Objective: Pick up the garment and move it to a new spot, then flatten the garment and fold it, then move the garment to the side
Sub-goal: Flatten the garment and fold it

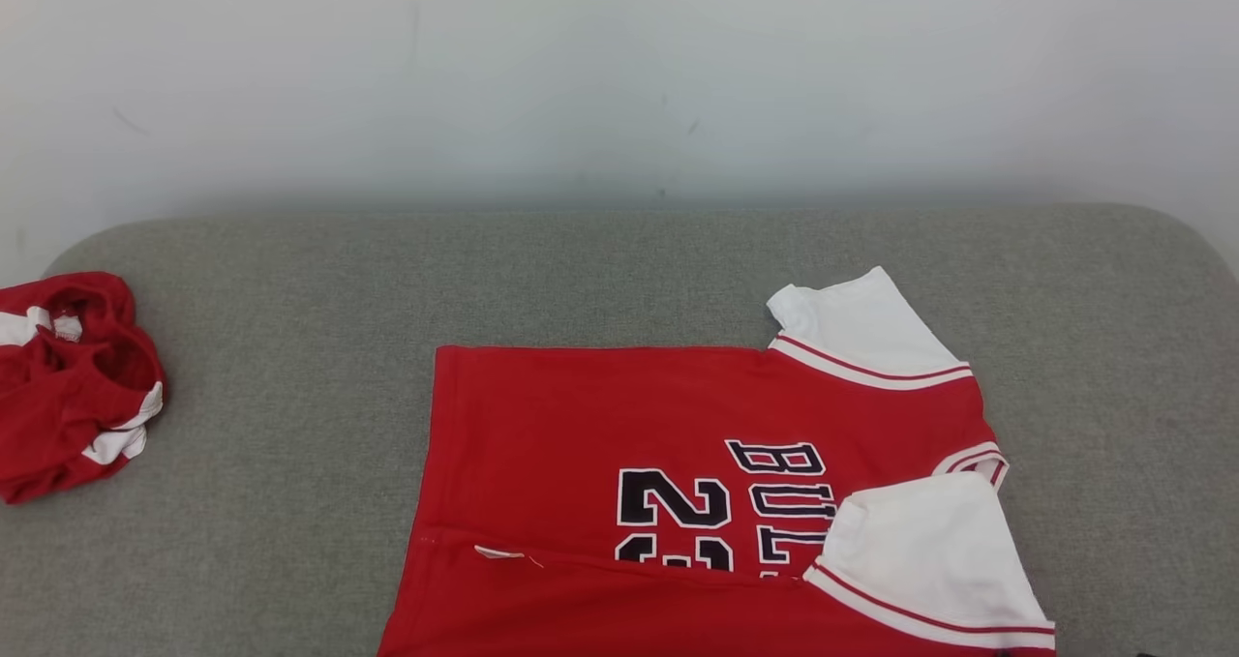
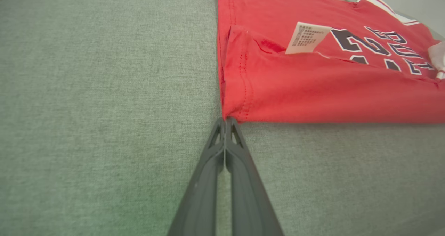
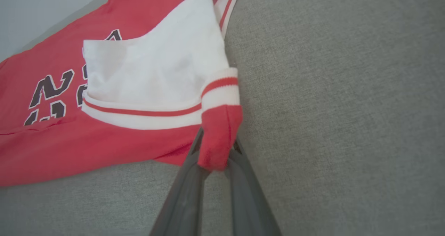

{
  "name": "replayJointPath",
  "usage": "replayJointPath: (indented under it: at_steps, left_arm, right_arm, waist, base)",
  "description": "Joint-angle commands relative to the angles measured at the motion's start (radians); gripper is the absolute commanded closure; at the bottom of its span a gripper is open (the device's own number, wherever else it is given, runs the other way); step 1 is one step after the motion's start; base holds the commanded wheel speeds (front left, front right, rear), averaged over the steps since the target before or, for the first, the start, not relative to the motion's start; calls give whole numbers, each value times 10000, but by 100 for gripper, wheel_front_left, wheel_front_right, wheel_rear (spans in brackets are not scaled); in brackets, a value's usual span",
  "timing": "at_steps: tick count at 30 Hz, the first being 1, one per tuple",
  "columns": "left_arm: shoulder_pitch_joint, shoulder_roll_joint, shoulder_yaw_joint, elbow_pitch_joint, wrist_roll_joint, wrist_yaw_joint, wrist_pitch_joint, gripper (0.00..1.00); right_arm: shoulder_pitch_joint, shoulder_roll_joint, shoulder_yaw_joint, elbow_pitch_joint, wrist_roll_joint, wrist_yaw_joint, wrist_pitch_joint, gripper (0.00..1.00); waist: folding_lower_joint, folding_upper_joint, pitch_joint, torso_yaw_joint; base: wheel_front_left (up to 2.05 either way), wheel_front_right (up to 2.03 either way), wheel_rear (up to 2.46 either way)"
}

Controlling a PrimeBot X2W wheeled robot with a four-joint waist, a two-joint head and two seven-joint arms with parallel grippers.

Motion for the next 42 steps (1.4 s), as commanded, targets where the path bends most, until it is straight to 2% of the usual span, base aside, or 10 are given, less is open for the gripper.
replayJointPath:
  at_steps: [1,2,3,4,5,6,16,29,35,42]
  left_arm:
    - [178,-8,46,48,-9,30,-20,100]
    - [196,-27,24,139,12,30,-20,100]
    - [160,-23,-8,217,99,30,-20,100]
    - [111,-40,-1,253,152,30,-20,78]
    - [84,-81,16,278,187,33,-20,2]
    - [71,-135,78,268,186,64,-20,0]
    - [329,-341,1195,-1032,903,231,-20,0]
    - [-203,-716,1831,-1575,2172,127,-20,0]
    - [-2068,-459,1471,-743,1967,12,52,0]
    - [-4764,318,363,102,954,16,915,0]
  right_arm:
    - [145,132,-119,-90,38,5,95,100]
    - [192,194,-193,-172,34,5,176,100]
    - [220,233,-273,-271,-96,5,165,54]
    - [267,296,-355,-339,-173,5,154,0]
    - [301,365,-408,-376,-205,5,178,0]
    - [299,411,-466,-438,-211,5,163,0]
    - [-13,432,-819,-1286,-807,5,-1265,0]
    - [-580,569,-479,-565,-1818,5,-2873,0]
    - [-2356,213,-1,-44,-2139,5,-2876,0]
    - [-5410,-125,858,1351,-2262,5,-2806,0]
  waist:
    - [1,0,31,-15]
    - [1,0,36,-10]
    - [1,0,31,11]
    - [1,0,15,28]
    - [1,0,1,38]
    - [1,0,-14,51]
    - [1,0,-57,196]
    - [1,0,148,137]
    - [1,0,981,-369]
    - [1,0,2413,-1073]
  base:
    - [0,0,0]
    - [0,0,0]
    - [0,0,0]
    - [0,0,0]
    - [0,0,0]
    - [0,0,0]
    - [0,0,0]
    - [0,0,0]
    - [0,0,0]
    - [0,0,0]
